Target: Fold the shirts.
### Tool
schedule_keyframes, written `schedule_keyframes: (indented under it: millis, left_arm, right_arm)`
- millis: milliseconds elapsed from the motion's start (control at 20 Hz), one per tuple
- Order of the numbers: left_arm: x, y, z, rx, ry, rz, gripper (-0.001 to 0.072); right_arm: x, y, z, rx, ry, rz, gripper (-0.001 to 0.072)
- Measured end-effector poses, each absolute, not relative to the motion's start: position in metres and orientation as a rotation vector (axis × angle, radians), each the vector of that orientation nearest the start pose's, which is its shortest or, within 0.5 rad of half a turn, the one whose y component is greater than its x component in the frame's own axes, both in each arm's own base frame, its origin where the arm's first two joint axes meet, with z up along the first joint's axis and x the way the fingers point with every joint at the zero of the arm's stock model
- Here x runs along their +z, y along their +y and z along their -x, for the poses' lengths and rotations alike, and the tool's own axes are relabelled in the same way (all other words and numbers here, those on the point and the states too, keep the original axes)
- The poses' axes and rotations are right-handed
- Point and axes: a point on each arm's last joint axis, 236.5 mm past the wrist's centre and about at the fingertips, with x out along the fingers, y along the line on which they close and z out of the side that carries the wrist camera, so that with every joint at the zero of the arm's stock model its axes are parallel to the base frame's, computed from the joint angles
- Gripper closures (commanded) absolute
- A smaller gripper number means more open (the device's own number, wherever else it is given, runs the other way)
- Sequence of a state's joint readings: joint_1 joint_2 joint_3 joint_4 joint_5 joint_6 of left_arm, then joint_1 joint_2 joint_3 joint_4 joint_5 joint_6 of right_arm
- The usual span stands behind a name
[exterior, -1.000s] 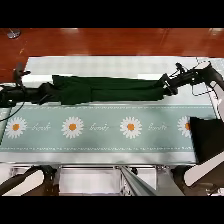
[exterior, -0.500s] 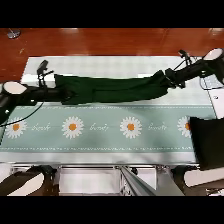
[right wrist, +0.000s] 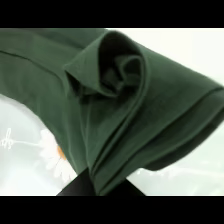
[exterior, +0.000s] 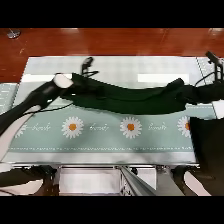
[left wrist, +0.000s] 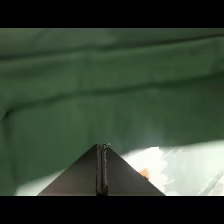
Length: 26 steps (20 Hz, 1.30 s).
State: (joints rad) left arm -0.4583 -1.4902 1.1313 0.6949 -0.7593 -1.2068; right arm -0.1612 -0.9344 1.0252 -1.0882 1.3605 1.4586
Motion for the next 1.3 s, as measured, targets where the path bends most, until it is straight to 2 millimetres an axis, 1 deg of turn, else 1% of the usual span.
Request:
schedule_keyframes:
  millis: [50, 150, 250, 350, 400, 500, 550, 600, 650, 700, 750, 800, 850, 950, 1050, 1150, 1250, 1300]
  left_arm:
    - [-0.008, -0.342, -0.374, -0.786, 1.118, 0.344, 0.0682]
    - [-0.025, -0.376, -0.369, -0.807, 1.185, 0.359, 0.0682]
    - [-0.043, -0.41, -0.355, -0.834, 1.255, 0.364, 0.0682]
    - [-0.057, -0.446, -0.329, -0.884, 1.323, 0.352, 0.0682]
    - [-0.059, -0.465, -0.313, -0.921, 1.352, 0.349, 0.0682]
    - [-0.062, -0.499, -0.287, -0.98, 1.385, 0.347, 0.0681]
    - [-0.06, -0.512, -0.277, -1.011, 1.394, 0.343, 0.0682]
    - [-0.056, -0.523, -0.267, -1.046, 1.407, 0.342, 0.0682]
    - [-0.053, -0.528, -0.264, -1.068, 1.416, 0.337, 0.0681]
    - [-0.048, -0.529, -0.268, -1.074, 1.414, 0.344, 0.0681]
    - [-0.042, -0.527, -0.275, -1.078, 1.412, 0.358, 0.0682]
    - [-0.035, -0.519, -0.287, -1.078, 1.414, 0.375, 0.0682]
    - [-0.03, -0.508, -0.306, -1.059, 1.401, 0.397, 0.0682]
    - [-0.013, -0.473, -0.346, -1.019, 1.389, 0.45, 0.0683]
    - [0.007, -0.424, -0.387, -0.973, 1.365, 0.504, 0.0683]
    - [0.037, -0.367, -0.426, -0.925, 1.305, 0.554, 0.0682]
    - [0.068, -0.304, -0.448, -0.883, 1.247, 0.556, 0.0682]
    - [0.082, -0.27, -0.454, -0.845, 1.214, 0.54, 0.0682]
  right_arm:
    - [0.096, 0.06, -0.296, 0.265, 1.164, -0.384, 0.0683]
    - [0.106, 0.061, -0.286, 0.257, 1.133, -0.386, 0.0682]
    - [0.113, 0.064, -0.278, 0.257, 1.118, -0.396, 0.0682]
    - [0.118, 0.07, -0.275, 0.274, 1.103, -0.418, 0.0683]
    - [0.122, 0.074, -0.275, 0.287, 1.092, -0.431, 0.0683]
    - [0.126, 0.079, -0.276, 0.303, 1.078, -0.453, 0.0682]
    - [0.128, 0.081, -0.275, 0.31, 1.075, -0.46, 0.0682]
    - [0.13, 0.083, -0.276, 0.315, 1.069, -0.469, 0.0682]
    - [0.13, 0.083, -0.276, 0.318, 1.068, -0.472, 0.0682]
    - [0.131, 0.084, -0.275, 0.322, 1.066, -0.474, 0.0683]
    - [0.132, 0.085, -0.275, 0.326, 1.066, -0.477, 0.0682]
    - [0.132, 0.086, -0.274, 0.331, 1.07, -0.476, 0.0682]
    - [0.131, 0.088, -0.273, 0.337, 1.074, -0.471, 0.0682]
    - [0.131, 0.095, -0.271, 0.361, 1.082, -0.457, 0.0682]
    - [0.13, 0.108, -0.273, 0.391, 1.093, -0.44, 0.0682]
    - [0.131, 0.126, -0.282, 0.432, 1.101, -0.425, 0.0683]
    - [0.133, 0.149, -0.298, 0.478, 1.111, -0.406, 0.0682]
    - [0.133, 0.163, -0.308, 0.507, 1.12, -0.393, 0.0682]
